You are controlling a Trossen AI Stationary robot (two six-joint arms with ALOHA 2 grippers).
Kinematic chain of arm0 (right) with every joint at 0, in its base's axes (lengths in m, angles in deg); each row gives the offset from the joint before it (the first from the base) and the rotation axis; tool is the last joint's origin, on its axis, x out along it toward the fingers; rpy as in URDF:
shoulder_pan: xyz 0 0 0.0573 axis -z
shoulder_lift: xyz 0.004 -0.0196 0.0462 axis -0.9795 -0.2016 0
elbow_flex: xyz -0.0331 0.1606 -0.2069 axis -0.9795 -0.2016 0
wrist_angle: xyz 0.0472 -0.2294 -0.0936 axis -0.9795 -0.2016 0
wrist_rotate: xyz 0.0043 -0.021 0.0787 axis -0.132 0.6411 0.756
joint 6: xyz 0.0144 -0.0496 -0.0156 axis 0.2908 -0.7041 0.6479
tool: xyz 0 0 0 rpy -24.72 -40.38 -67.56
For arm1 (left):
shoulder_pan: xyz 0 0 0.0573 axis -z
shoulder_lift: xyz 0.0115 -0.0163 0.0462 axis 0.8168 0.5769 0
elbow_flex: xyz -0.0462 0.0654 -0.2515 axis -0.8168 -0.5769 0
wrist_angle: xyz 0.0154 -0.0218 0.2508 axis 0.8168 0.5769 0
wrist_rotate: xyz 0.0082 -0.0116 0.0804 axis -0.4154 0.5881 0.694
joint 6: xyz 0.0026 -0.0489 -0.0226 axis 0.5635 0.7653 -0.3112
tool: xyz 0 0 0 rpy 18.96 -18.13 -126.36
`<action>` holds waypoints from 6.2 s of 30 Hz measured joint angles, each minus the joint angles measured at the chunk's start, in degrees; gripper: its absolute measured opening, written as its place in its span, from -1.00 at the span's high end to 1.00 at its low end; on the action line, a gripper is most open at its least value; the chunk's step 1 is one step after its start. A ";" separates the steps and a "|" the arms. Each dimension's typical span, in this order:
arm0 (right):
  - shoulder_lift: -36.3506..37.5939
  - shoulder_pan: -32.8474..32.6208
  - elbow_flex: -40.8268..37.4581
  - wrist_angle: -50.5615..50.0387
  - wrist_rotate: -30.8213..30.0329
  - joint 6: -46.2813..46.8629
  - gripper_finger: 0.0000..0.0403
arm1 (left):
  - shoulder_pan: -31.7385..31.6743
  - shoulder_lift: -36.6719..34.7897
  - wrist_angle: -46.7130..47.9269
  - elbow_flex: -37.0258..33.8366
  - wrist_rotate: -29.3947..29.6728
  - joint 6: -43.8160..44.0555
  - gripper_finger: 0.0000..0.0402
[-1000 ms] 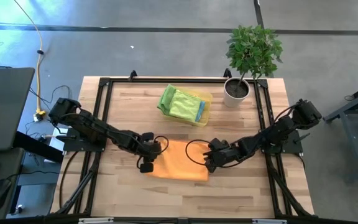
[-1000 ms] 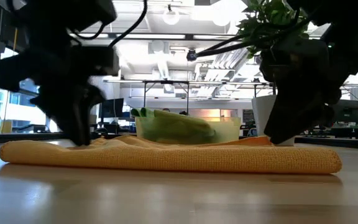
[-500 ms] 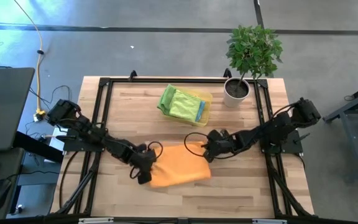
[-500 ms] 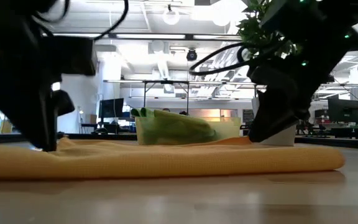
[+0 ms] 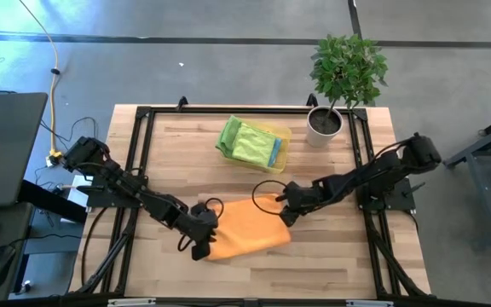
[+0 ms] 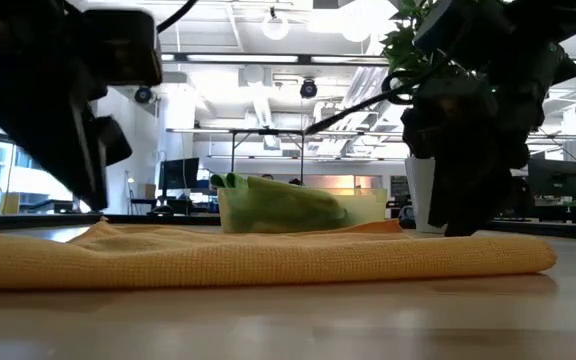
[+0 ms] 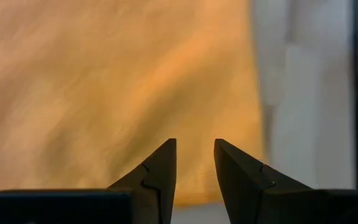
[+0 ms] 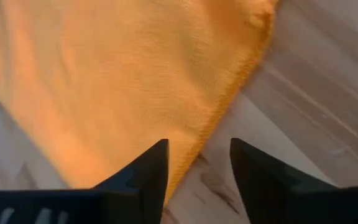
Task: Fold microfiber towels
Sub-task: Fold the orange microfiber towel
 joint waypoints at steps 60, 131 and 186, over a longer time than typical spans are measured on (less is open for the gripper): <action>-9.60 -2.52 2.15 10.05 -5.96 6.34 0.94 | -0.04 0.09 -2.71 0.00 0.91 7.46 0.51; -39.21 -7.85 67.13 -76.75 -3.39 18.97 0.95 | -7.30 0.02 -33.23 0.02 -23.28 8.49 0.51; -37.49 -9.22 87.58 -84.62 -31.48 8.29 0.40 | -8.78 -0.07 -33.09 0.07 -25.25 5.18 0.51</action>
